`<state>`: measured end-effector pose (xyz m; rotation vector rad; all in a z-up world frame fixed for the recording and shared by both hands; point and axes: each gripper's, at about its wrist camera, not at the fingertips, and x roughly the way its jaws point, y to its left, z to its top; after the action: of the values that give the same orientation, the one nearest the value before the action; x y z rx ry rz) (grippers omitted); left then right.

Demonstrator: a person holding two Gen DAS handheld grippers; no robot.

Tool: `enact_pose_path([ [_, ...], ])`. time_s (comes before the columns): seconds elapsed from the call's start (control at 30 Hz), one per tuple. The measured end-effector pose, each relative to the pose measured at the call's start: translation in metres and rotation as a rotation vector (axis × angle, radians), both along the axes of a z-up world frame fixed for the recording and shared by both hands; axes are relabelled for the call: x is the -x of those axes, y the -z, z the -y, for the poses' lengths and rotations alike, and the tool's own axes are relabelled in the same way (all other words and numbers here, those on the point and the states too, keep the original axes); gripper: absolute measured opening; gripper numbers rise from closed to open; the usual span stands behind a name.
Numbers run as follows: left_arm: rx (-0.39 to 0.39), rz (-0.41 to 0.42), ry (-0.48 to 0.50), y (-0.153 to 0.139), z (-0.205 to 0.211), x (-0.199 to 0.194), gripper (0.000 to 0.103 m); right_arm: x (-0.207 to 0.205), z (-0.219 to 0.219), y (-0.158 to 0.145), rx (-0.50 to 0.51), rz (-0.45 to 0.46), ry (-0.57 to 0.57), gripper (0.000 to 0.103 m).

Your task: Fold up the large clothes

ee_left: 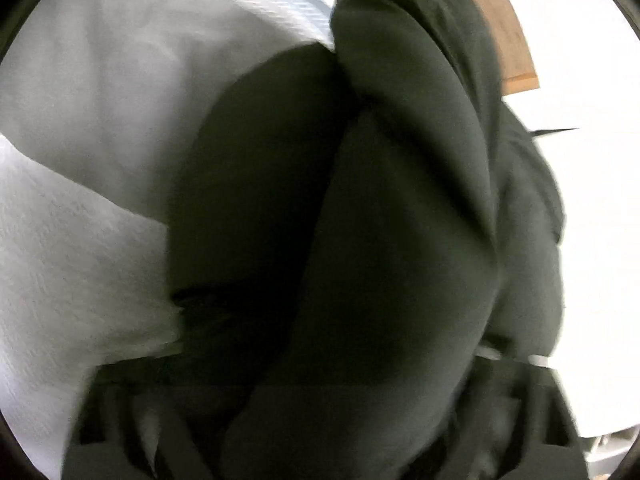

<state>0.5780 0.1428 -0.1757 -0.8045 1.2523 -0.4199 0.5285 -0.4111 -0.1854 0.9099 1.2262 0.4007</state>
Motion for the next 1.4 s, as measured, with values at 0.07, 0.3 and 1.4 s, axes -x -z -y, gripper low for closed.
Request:
enact_pose_path([
  [0.07, 0.025, 0.026, 0.002, -0.010, 0.010, 0.004, 0.036, -0.002, -0.003, -0.001, 0.013, -0.006, 0.009, 0.102],
  [0.3, 0.025, 0.115, 0.023, -0.058, 0.040, 0.010, 0.021, -0.012, -0.028, -0.035, -0.011, 0.056, -0.009, 0.033],
  [1.4, -0.024, 0.232, 0.026, -0.090, 0.038, 0.108, 0.021, 0.054, -0.031, -0.114, 0.070, 0.193, 0.000, 0.024],
])
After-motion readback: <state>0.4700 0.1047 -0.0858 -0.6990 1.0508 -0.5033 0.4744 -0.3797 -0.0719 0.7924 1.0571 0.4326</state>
